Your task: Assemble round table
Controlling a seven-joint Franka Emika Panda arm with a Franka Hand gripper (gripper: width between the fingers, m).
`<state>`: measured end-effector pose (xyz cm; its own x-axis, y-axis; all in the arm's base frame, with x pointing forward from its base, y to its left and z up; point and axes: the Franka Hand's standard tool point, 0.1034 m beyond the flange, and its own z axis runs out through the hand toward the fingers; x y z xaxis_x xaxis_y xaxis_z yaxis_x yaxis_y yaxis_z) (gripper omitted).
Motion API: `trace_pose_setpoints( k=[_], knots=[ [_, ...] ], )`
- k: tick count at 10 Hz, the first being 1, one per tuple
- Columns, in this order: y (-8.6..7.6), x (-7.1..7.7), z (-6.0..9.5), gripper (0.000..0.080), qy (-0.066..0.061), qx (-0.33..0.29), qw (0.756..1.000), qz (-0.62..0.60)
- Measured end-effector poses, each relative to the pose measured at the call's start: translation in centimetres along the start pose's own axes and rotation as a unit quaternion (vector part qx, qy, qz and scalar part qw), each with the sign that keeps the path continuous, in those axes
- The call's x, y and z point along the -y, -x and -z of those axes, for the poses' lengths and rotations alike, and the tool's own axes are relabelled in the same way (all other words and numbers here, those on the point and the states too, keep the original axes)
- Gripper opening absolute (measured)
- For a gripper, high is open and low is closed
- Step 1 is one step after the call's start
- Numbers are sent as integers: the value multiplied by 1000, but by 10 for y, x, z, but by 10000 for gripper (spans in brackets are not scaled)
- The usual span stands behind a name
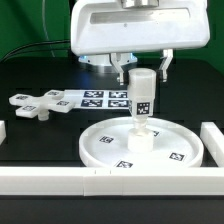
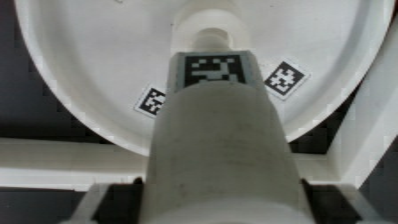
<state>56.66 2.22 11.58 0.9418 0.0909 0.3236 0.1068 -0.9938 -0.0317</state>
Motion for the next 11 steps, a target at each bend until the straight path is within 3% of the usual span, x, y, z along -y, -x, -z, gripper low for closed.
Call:
trace_pose_setpoints(
  k=[11],
  knots=[
    [12,1,-21,409,1,9,1000,9]
  ],
)
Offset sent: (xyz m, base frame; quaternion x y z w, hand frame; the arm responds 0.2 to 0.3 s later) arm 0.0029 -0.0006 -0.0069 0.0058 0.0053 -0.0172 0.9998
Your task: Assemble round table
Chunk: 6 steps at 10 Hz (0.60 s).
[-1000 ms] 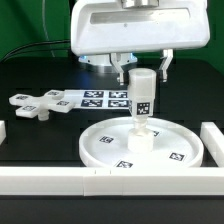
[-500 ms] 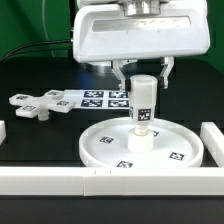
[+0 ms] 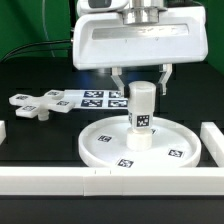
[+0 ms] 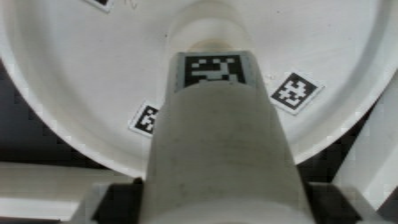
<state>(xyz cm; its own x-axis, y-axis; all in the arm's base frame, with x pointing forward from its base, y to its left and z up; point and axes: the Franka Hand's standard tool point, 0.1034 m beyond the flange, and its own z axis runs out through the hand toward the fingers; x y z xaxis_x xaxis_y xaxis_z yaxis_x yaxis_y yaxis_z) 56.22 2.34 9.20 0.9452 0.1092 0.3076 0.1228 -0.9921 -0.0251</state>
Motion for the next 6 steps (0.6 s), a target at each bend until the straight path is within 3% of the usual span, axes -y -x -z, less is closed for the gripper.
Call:
trace_pose_setpoints(
  k=[3,5,6],
  knots=[
    [1,-2,-3,409,9,-24,1000,0],
    [1,-2,-3,409,9,-24,1000,0],
    [1,-2,-3,522,9,-23,1000,0]
  ],
)
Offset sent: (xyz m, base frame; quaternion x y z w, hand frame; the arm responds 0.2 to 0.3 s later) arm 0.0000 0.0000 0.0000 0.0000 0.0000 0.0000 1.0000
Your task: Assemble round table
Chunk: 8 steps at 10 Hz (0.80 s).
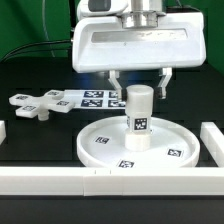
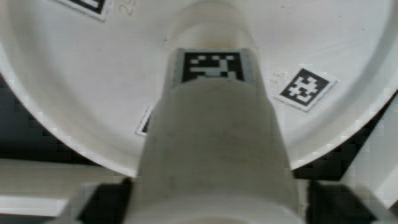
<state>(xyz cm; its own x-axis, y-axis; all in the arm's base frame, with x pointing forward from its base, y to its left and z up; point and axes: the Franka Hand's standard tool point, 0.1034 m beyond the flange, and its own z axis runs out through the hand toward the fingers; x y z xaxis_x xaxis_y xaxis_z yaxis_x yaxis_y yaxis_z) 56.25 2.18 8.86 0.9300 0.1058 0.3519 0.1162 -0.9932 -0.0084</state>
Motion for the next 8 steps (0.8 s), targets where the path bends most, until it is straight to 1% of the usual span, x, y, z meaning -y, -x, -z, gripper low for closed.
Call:
trace_pose_setpoints(
  k=[1,2,3,5,6,7,8],
  knots=[
    [0,0,0,609,0,0,1000,0],
    [0,0,1,609,-1,2,1000,0],
    [-2,-2,5,641,-1,4,1000,0],
    [-5,-6,15,647,-3,9,1000,2],
    [-8,-5,23,647,-8,18,1000,2],
    [-13,-5,29,649,-9,16,1000,3],
    [-9,-4,26,649,-11,24,1000,2]
  ],
)
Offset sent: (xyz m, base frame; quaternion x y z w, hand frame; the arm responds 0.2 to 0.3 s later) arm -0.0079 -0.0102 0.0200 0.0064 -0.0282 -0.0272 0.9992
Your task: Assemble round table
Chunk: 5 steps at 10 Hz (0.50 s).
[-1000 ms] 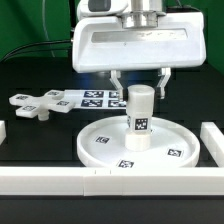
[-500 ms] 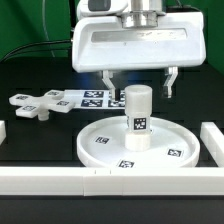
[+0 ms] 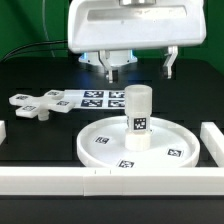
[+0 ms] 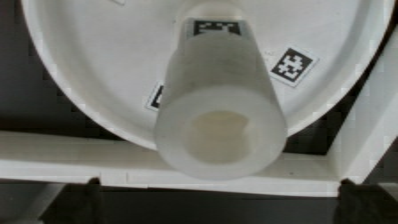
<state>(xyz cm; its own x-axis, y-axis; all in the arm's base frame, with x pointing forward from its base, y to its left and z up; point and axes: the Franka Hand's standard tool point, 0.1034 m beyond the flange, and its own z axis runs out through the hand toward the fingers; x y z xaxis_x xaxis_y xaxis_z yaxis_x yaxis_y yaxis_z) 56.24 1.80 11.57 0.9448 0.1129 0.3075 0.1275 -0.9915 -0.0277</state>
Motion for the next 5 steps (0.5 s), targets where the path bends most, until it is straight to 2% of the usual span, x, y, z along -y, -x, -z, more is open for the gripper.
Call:
trace_pose_setpoints(
  k=[1,3,4,5],
  knots=[
    [1,2,-1,649,-4,10,1000,0],
    [1,1,-2,649,-4,10,1000,0],
    [8,5,-5,649,-12,37,999,1],
    [7,8,-6,649,-23,67,997,7]
  ],
)
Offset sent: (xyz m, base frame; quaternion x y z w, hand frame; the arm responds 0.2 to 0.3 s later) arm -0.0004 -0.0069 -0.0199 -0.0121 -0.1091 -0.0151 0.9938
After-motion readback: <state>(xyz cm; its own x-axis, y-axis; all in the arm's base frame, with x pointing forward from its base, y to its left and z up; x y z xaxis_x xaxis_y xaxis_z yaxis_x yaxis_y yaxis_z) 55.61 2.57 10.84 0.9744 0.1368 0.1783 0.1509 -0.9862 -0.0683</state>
